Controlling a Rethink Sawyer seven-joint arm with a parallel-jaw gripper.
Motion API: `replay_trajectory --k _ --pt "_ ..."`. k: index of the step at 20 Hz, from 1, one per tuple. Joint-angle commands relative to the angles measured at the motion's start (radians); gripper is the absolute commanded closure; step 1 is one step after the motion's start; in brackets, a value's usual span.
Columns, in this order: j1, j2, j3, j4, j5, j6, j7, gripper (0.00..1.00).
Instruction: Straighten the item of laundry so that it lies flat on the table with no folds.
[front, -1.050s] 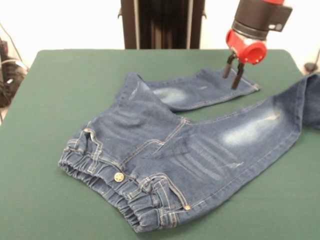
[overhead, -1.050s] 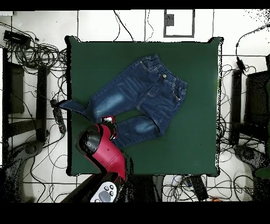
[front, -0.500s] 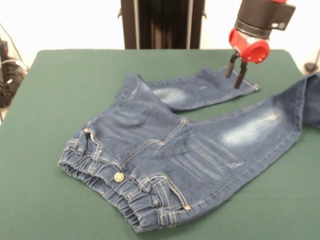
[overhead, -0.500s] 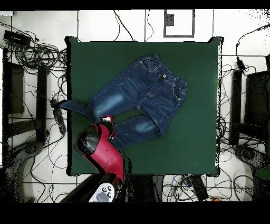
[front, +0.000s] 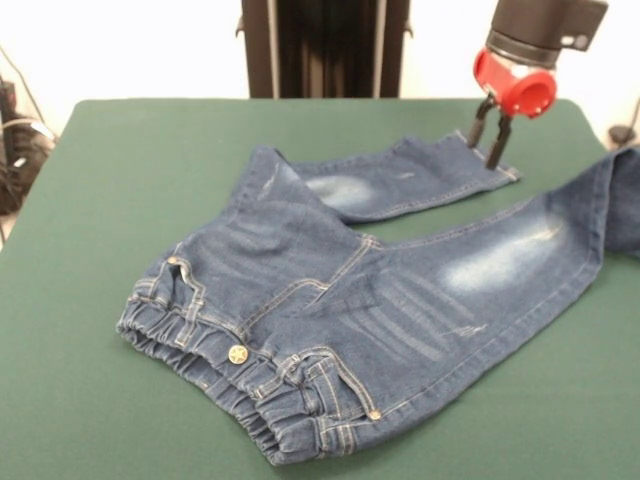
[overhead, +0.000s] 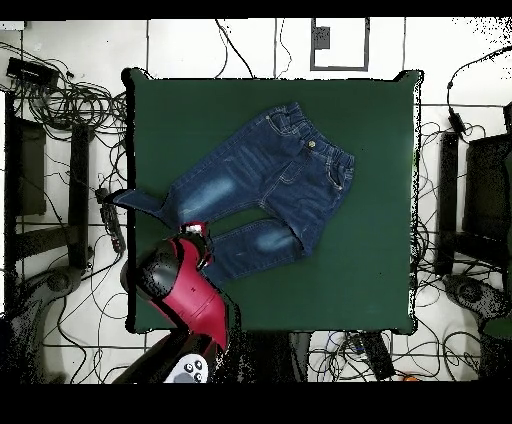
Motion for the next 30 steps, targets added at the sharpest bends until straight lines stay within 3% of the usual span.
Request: replay_trajectory --k 1,11,15,19,30 --pt "0.015 -0.002 0.142 0.046 0.057 -0.036 0.331 0.0" --pt "0.043 -0.013 0.117 0.074 0.058 -0.01 0.319 0.0" --pt "0.108 0.021 0.024 0.057 0.056 0.096 0.37 0.0" --pt "0.175 0.068 -0.081 0.019 -0.001 0.251 0.483 0.0" --pt "0.193 0.096 -0.154 -0.028 -0.124 0.456 0.618 0.0"
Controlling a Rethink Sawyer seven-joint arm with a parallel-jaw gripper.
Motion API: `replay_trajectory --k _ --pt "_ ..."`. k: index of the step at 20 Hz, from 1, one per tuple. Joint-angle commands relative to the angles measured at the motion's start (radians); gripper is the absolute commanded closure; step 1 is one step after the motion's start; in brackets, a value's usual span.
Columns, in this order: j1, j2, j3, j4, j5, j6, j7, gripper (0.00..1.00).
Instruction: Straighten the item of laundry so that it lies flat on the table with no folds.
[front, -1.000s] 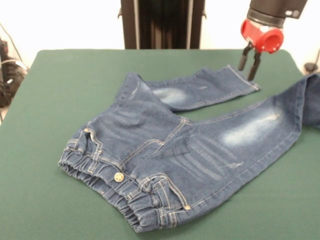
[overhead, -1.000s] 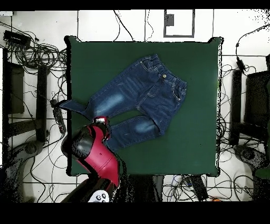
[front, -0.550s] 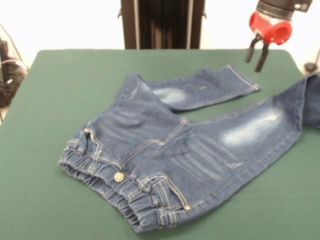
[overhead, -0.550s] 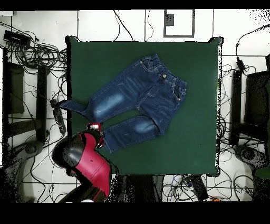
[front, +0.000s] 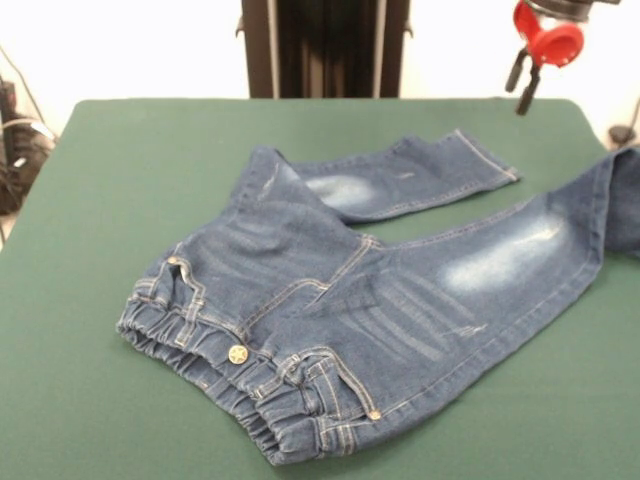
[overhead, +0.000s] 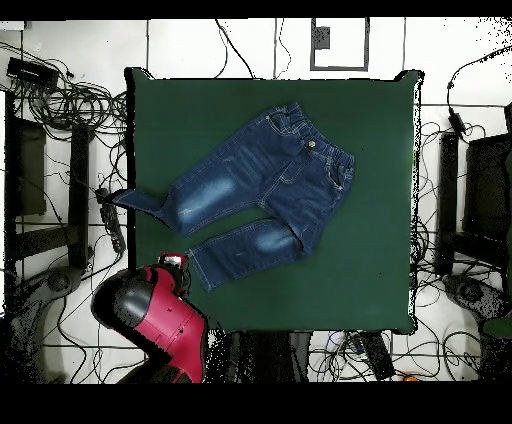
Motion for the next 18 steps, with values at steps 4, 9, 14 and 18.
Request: replay_trajectory --k 4,9,14,18 --pt "0.003 0.075 0.01 -0.031 -0.078 0.171 0.34 0.0" --pt "-0.006 0.076 0.015 -0.038 -0.102 0.183 0.36 0.0" --pt "-0.013 0.082 0.015 -0.052 -0.119 0.189 0.379 0.0" --pt "-0.05 0.087 0.073 -0.049 -0.081 0.112 0.351 0.0"
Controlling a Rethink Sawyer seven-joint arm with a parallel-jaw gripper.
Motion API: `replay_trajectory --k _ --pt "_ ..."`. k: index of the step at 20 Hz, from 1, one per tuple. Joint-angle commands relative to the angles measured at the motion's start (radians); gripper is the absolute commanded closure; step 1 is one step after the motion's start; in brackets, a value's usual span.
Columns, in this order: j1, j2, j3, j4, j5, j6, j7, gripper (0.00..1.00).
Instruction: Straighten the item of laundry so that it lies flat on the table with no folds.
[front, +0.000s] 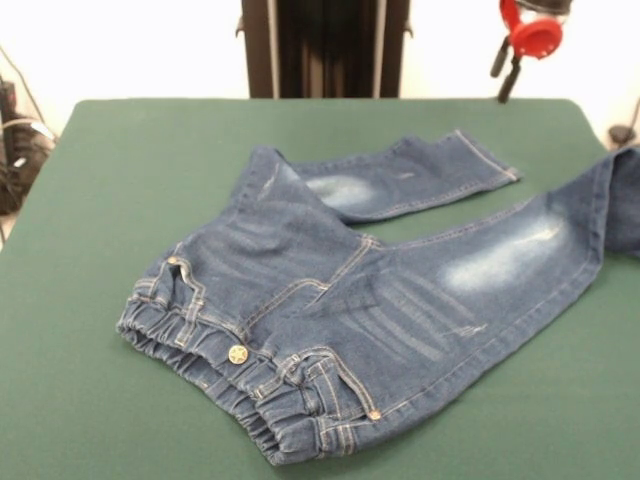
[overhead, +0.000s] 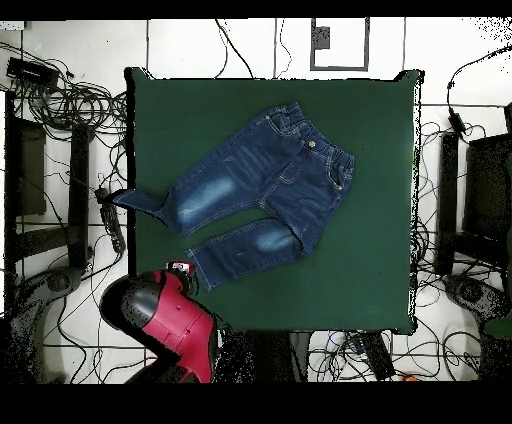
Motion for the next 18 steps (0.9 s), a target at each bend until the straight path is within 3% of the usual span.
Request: replay_trajectory --k 1,15,18 --pt "-0.028 0.09 0.109 -0.052 0.014 0.021 0.286 0.0" --pt "-0.052 0.166 0.127 -0.096 0.045 -0.042 0.291 0.0" --pt "-0.072 0.185 0.158 -0.1 0.071 -0.104 0.268 0.0"
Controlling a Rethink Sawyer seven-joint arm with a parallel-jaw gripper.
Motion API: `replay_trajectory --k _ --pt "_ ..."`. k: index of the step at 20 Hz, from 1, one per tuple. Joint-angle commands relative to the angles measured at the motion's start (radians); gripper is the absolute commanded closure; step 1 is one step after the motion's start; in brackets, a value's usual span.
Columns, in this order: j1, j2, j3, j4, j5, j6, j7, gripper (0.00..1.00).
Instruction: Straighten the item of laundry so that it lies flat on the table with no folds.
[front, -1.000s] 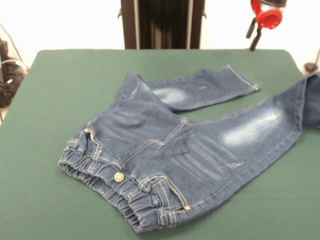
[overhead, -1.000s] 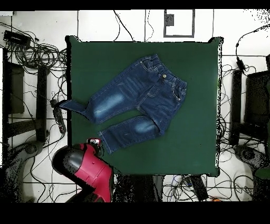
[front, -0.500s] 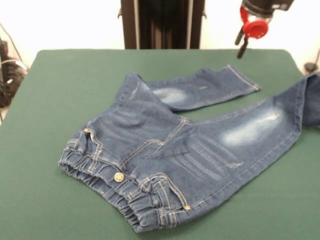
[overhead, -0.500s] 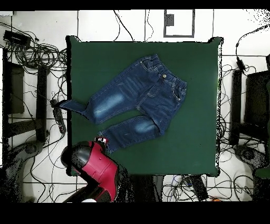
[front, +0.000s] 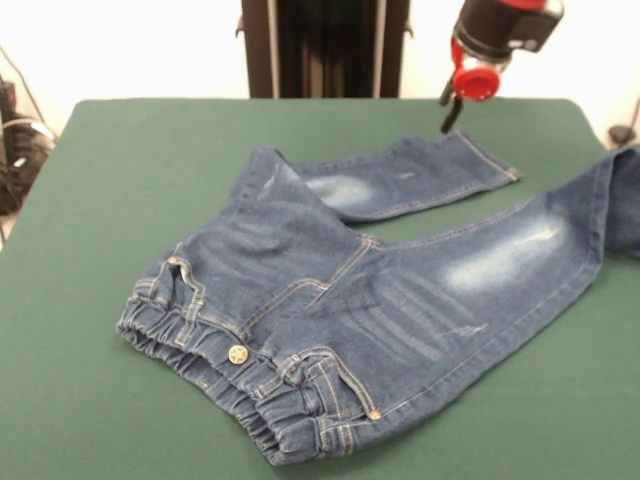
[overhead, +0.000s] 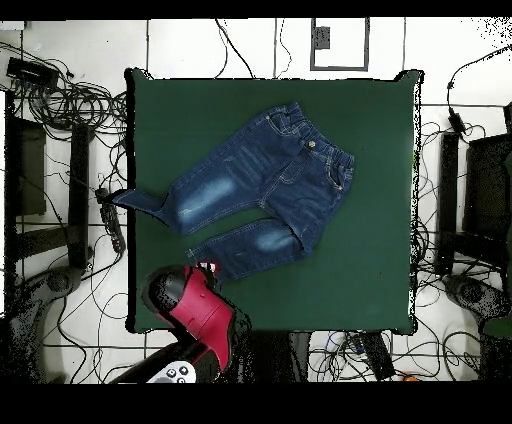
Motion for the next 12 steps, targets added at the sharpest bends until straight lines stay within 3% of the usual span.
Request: replay_trajectory --k 1,6,12 --pt "-0.017 0.047 0.155 -0.091 0.07 -0.08 0.276 0.0" --pt "0.005 0.077 0.122 -0.136 0.061 -0.033 0.328 0.0" --pt "0.0 0.096 0.137 -0.145 0.08 -0.061 0.323 0.0"
